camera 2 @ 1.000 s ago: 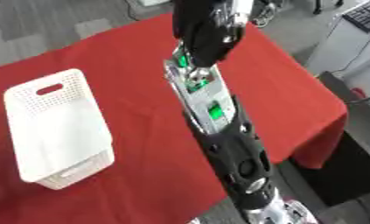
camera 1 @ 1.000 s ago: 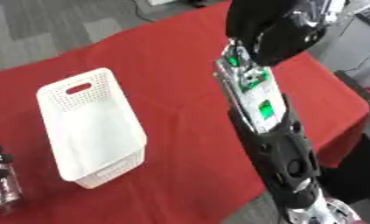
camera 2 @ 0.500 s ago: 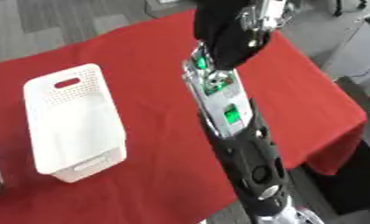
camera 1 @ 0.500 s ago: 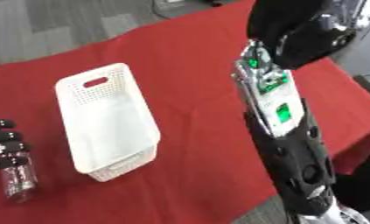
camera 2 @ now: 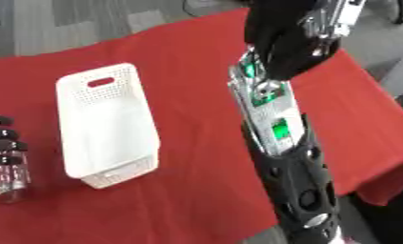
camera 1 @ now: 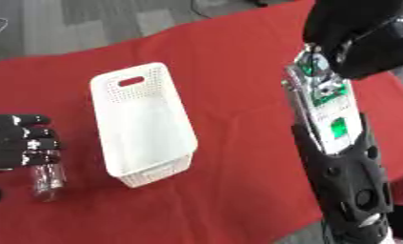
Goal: Pick up objects on the table and place them in the box.
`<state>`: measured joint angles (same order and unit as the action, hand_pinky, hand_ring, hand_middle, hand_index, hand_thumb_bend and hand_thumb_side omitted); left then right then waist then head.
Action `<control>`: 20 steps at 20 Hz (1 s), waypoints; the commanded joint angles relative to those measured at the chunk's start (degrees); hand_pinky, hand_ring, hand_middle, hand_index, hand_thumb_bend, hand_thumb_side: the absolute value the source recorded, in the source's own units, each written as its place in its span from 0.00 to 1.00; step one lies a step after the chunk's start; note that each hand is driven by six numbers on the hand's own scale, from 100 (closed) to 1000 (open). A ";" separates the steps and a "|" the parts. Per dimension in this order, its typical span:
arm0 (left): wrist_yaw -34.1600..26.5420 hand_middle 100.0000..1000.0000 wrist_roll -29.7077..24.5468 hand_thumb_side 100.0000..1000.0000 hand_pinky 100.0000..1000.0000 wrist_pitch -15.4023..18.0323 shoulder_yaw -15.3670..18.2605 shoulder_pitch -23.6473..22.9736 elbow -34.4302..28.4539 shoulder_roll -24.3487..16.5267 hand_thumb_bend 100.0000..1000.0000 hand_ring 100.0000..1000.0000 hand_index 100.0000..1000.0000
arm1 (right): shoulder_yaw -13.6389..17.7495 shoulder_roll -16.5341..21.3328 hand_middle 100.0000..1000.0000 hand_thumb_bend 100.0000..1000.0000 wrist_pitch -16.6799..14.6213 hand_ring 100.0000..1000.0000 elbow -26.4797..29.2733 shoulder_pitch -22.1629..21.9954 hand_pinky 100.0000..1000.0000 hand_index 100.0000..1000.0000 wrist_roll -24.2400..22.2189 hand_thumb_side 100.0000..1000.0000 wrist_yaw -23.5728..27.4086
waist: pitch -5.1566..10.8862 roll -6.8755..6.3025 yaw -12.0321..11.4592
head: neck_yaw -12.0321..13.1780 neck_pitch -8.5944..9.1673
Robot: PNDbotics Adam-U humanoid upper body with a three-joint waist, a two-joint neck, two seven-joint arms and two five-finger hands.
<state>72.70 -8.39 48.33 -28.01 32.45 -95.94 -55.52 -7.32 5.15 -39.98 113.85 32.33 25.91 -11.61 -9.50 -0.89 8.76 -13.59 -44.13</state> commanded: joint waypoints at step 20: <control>7.07 0.73 9.35 0.21 0.79 3.63 -0.79 4.14 -0.44 -0.32 0.46 0.76 0.79 | -0.23 -1.24 0.55 0.00 -1.27 0.45 0.74 1.72 0.36 0.65 0.51 1.00 0.36 | -0.54 -0.06 1.60 | 2.44 0.01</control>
<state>79.38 0.41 52.03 -29.07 35.58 -96.02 -55.00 -7.39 4.10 -40.33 113.85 33.06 25.72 -11.51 -10.74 -0.83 10.26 -11.53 -44.13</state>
